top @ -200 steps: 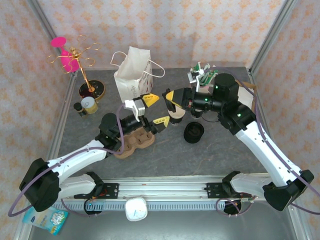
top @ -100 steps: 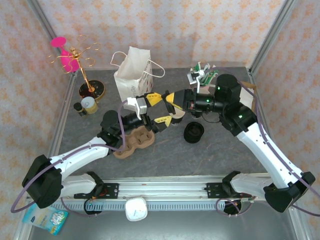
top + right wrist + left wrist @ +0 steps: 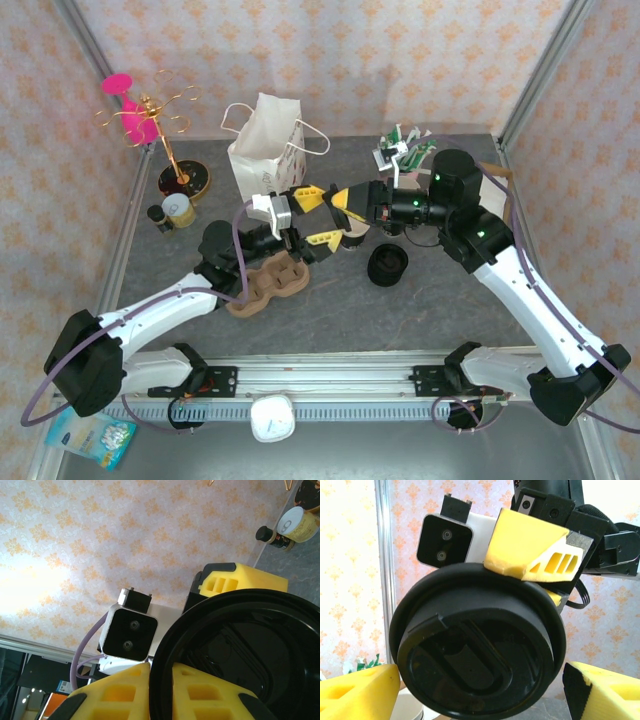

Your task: Pack the takeout coffee

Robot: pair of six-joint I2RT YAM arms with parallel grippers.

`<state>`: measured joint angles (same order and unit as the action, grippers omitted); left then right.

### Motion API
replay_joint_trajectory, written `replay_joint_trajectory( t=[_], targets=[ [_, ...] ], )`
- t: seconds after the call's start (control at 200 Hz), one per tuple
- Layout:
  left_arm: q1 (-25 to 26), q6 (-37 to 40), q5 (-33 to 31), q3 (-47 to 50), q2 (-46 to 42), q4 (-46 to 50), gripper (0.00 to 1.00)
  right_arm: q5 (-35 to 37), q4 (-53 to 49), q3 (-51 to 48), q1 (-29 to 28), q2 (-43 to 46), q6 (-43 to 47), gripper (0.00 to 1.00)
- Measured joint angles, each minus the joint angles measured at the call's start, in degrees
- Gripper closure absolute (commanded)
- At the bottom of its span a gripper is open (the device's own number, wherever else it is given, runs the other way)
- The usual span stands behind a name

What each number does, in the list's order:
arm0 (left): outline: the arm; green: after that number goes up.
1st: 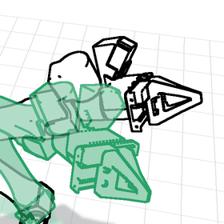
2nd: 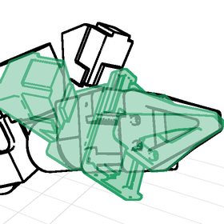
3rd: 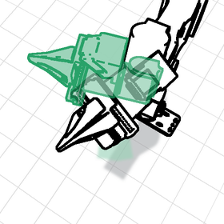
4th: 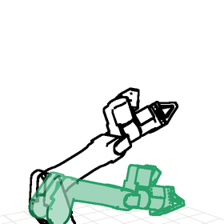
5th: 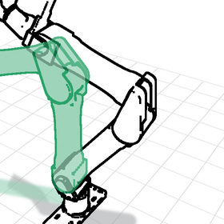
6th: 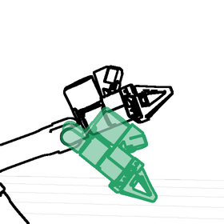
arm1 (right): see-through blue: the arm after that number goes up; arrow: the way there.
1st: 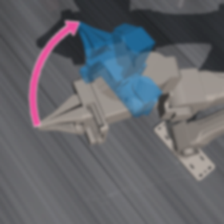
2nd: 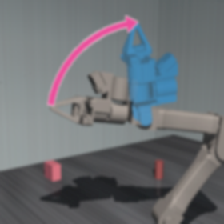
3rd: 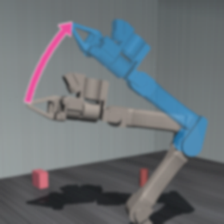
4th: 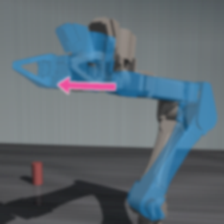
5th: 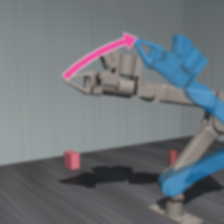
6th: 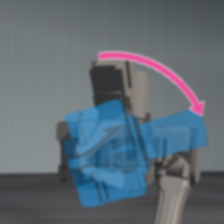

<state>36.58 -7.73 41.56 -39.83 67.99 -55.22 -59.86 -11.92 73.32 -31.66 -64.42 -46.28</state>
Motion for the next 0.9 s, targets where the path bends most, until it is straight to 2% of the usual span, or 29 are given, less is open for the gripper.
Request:
replay_joint_trajectory(
  t=[0.155, 0.721, 0.901],
  targets=[
    [0.00, 0.00, 0.24, -0.55, 0.26, -0.35, 0.15, -0.24, 0.22, -0.17, 0.00, 0.00, -0.02, 0.85],
    [0.00, -0.85, 1.53, -1.64, 1.90, -0.59, 0.34, -0.61, 0.85, -0.68, 0.00, 0.13, -0.02, 0.85],
    [0.00, -0.81, 1.53, -1.64, 1.88, -0.52, 0.35, -0.59, 0.81, -0.70, 0.00, 0.15, 0.50, 0.71]
  ],
)
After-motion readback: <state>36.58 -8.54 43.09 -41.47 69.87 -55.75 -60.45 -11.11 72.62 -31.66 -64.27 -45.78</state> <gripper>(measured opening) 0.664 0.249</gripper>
